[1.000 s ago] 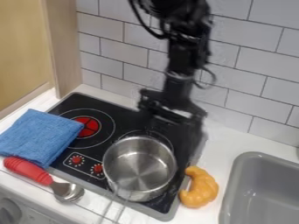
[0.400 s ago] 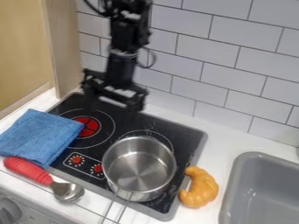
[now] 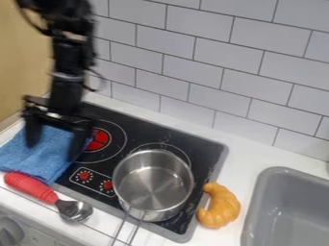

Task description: Move the blue cloth to the top of the stove

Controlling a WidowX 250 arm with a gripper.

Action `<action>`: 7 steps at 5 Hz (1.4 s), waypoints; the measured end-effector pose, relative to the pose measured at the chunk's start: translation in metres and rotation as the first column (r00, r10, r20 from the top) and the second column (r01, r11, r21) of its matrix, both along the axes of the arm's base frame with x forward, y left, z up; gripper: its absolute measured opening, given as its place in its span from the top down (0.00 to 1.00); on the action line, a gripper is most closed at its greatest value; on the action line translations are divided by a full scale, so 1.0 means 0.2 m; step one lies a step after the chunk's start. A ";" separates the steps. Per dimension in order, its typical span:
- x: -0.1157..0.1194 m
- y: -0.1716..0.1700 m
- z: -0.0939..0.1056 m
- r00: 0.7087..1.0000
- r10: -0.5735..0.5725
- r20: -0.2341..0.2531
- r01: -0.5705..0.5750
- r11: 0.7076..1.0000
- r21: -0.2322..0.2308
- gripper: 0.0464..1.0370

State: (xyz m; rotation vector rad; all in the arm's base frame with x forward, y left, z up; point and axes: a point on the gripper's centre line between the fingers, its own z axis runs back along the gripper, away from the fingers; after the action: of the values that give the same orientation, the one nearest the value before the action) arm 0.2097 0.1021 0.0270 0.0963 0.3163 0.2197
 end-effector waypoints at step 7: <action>0.17 -0.04 -0.12 0.990 -0.061 0.130 0.058 0.998 0.025 0.04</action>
State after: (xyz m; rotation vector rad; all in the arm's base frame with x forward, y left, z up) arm 0.2432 0.0938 0.0025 0.1115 0.1804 0.1692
